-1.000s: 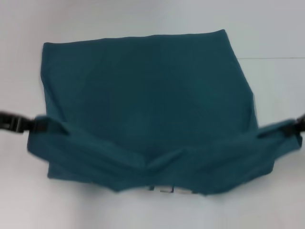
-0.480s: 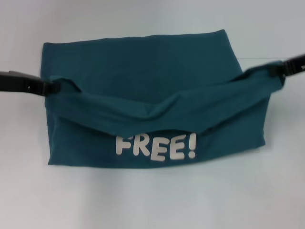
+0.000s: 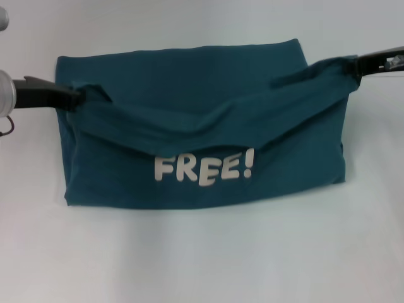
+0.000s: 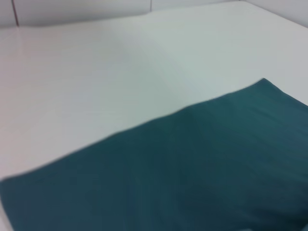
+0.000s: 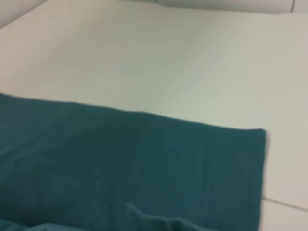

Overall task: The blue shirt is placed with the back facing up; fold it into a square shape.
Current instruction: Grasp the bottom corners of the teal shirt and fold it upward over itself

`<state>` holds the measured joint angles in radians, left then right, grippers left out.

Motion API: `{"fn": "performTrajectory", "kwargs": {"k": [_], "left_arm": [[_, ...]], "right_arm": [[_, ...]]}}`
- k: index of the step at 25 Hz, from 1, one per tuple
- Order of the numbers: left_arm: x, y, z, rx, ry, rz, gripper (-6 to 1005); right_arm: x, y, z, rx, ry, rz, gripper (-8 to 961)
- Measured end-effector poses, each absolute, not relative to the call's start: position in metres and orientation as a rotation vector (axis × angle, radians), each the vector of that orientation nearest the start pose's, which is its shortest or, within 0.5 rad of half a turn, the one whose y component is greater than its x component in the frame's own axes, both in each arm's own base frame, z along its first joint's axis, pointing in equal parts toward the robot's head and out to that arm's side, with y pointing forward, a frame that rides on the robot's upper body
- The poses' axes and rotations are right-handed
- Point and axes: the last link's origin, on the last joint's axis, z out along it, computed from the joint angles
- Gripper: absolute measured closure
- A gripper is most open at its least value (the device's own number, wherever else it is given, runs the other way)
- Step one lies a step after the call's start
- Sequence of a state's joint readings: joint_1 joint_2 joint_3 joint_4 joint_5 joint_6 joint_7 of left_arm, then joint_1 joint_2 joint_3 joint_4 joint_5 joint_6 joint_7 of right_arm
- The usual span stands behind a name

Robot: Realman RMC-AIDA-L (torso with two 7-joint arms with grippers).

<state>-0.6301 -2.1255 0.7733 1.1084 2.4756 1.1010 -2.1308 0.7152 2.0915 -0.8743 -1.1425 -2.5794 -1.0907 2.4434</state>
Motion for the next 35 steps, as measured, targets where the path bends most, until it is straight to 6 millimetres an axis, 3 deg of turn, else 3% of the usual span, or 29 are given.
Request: {"fn": "performTrajectory", "kwargs": {"k": [16, 35], "left_arm": [[-0.244, 0.448, 0.047, -2.093, -0.723, -0.12, 966], [-0.262, 0.455, 0.038, -1.993, -0.71, -0.063, 966]], "right_arm": [[0.22, 0.471, 0.056, -1.954, 0.931, 0.187, 933], [0.22, 0.476, 0.032, -1.958, 0.859, 0.149, 921]]}}
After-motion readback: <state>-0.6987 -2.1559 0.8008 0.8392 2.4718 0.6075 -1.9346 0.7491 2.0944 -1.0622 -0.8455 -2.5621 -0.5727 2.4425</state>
